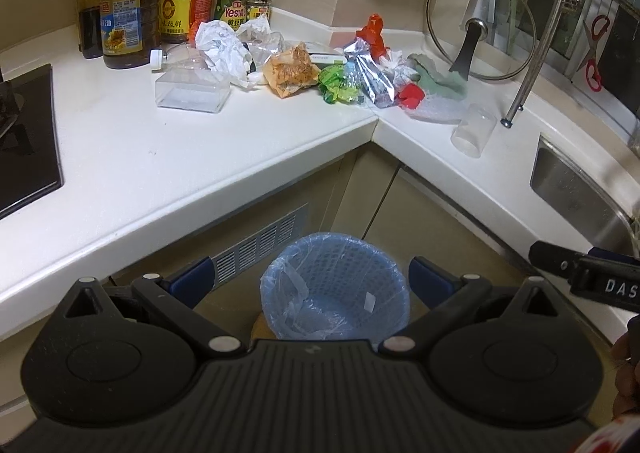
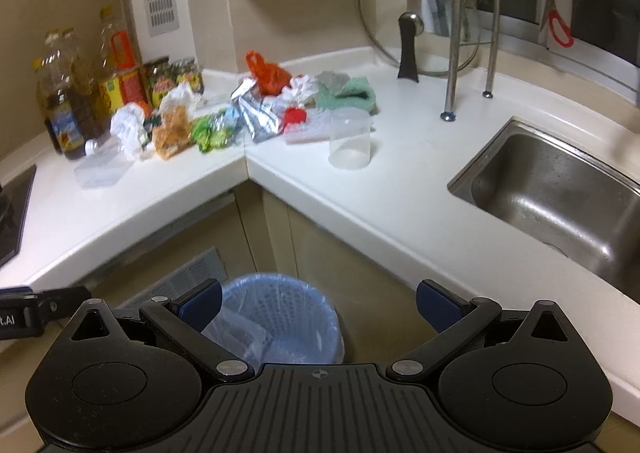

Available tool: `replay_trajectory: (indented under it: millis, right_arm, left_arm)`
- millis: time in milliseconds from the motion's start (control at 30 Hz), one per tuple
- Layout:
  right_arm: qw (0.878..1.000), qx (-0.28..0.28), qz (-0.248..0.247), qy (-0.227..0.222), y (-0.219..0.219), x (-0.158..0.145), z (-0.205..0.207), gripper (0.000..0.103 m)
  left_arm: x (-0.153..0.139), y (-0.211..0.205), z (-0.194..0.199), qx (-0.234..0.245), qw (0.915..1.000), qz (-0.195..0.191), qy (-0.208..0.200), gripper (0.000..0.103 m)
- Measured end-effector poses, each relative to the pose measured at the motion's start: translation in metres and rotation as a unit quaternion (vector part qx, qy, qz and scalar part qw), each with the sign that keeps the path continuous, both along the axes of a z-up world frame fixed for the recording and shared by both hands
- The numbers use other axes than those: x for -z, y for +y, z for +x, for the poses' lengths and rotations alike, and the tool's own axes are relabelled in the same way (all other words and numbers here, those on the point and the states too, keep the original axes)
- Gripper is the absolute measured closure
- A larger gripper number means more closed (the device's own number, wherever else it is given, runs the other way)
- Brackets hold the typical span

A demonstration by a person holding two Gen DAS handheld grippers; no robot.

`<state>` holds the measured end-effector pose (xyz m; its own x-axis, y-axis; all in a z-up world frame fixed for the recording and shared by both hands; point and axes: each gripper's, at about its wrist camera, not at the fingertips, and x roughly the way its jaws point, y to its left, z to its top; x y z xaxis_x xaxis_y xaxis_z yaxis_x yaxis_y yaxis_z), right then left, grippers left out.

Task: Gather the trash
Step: 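Grasp the green plastic bag with the left gripper while the right gripper grasps the clear plastic cup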

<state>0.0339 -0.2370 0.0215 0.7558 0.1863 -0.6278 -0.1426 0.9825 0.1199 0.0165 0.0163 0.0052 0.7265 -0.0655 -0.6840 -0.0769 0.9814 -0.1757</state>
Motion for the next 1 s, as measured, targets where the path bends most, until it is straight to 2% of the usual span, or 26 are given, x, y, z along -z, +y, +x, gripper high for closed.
replay_trajectory:
  millis: [133, 333, 500, 667, 700, 733, 800, 1000]
  right_arm:
    - [1.0, 0.022, 0.013, -0.014, -0.001, -0.005, 0.005, 0.001]
    - [0.999, 0.032, 0.008, -0.036, 0.002, -0.007, 0.021, 0.001]
    - [0.999, 0.015, 0.001, -0.05, -0.003, 0.002, 0.067, 0.001]
    - [0.998, -0.017, -0.001, -0.054, -0.015, 0.014, 0.138, 0.001]
    - [0.998, -0.025, -0.006, -0.053, -0.016, 0.017, 0.151, 0.003]
    - [0.998, -0.035, -0.006, -0.048, -0.019, 0.021, 0.164, 0.012]
    - [0.998, -0.056, 0.009, -0.03, -0.027, 0.029, 0.19, 0.021]
    - [0.994, -0.107, 0.022, -0.022, -0.038, 0.046, 0.233, 0.03]
  left_arm:
    - [-0.003, 0.013, 0.012, 0.006, 0.9999, -0.008, -0.008, 0.001]
    - [-0.009, 0.025, 0.039, 0.019, 0.9995, -0.007, -0.026, 0.001]
    - [-0.008, 0.019, 0.074, 0.014, 0.9986, -0.002, -0.051, 0.001]
    - [0.002, 0.007, 0.121, -0.03, 0.9981, -0.009, -0.053, 0.001]
    - [0.003, 0.003, 0.129, -0.037, 0.9979, -0.006, -0.053, 0.001]
    - [0.004, -0.002, 0.138, -0.044, 0.9978, -0.001, -0.05, 0.001]
    - [0.005, -0.011, 0.154, -0.057, 0.9973, 0.007, -0.045, 0.001]
    - [0.01, -0.037, 0.192, -0.069, 0.997, 0.025, -0.023, 0.001]
